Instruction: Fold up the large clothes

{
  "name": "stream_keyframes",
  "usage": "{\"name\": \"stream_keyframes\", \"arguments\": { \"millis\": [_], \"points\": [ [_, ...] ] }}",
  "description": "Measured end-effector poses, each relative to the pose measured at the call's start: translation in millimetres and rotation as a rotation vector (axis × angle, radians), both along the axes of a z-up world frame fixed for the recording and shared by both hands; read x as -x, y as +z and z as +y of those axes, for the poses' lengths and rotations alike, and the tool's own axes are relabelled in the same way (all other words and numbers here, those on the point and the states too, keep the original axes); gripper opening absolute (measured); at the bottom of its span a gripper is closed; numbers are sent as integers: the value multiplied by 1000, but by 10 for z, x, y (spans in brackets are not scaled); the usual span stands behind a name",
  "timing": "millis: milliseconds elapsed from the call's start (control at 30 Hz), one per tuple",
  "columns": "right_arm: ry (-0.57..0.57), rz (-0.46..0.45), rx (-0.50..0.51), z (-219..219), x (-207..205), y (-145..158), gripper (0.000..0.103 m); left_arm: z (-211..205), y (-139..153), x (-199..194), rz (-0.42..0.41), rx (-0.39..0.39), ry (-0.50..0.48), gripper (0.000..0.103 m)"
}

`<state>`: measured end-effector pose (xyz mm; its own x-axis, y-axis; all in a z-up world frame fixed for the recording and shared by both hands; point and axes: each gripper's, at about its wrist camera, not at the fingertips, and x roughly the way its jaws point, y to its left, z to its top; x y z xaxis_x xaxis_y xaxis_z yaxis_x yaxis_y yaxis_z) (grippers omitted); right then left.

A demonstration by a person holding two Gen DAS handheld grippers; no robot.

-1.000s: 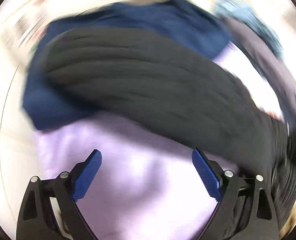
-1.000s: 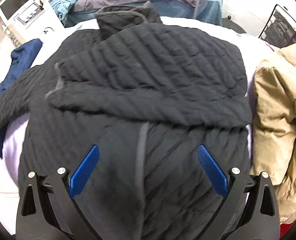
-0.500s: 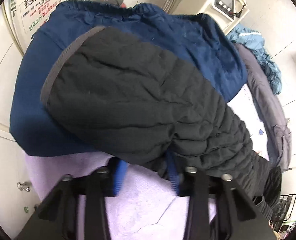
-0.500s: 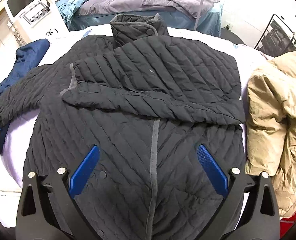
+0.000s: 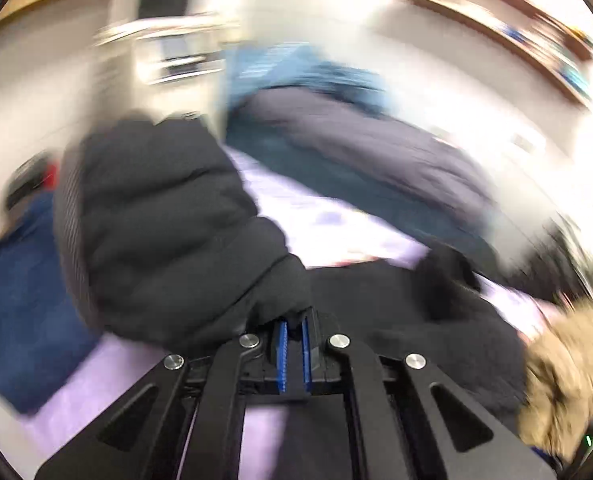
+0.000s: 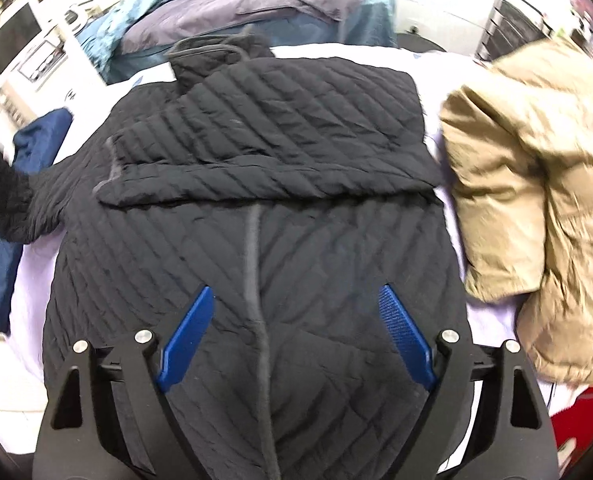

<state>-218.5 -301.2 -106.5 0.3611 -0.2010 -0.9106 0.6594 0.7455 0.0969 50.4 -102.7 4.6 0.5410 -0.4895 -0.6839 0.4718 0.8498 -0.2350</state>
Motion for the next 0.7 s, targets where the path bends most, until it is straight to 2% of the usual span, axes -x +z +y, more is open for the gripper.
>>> {"name": "stream_keyframes", "arguments": {
  "millis": [100, 167, 200, 300, 367, 433, 467, 567, 633, 700],
  "points": [
    [-55, -7, -8, -114, 158, 2, 84, -897, -15, 370, -24, -12, -219, 5],
    [-92, -13, -9, -199, 270, 11, 84, -1523, -118, 715, -27, -44, -386, 5],
    [-106, -15, -11, -227, 304, 10, 84, -1719, -183, 840, -29, -62, -435, 5],
    [-151, -17, -20, -329, 432, 5, 84, -2370, -604, 1264, -9, -201, -579, 7],
    [-180, -22, -33, -391, 501, -9, 84, -2652, -909, 1489, 0, -307, -652, 24],
    [-187, -20, -44, -441, 526, -36, 84, -2793, -1135, 1741, -2, -385, -728, 66],
    [-187, -15, -50, -471, 524, -51, 84, -2837, -1204, 1831, -7, -415, -753, 73],
    [-194, -24, -53, -563, 501, -50, 84, -2774, -1186, 1994, -25, -409, -783, 77],
    [-186, -21, -40, -619, 455, -39, 84, -2664, -1109, 1952, -15, -384, -739, 84],
    [-170, -38, -42, -677, 390, -22, 84, -2444, -1044, 1811, 2, -343, -697, 84]
  ]
}}
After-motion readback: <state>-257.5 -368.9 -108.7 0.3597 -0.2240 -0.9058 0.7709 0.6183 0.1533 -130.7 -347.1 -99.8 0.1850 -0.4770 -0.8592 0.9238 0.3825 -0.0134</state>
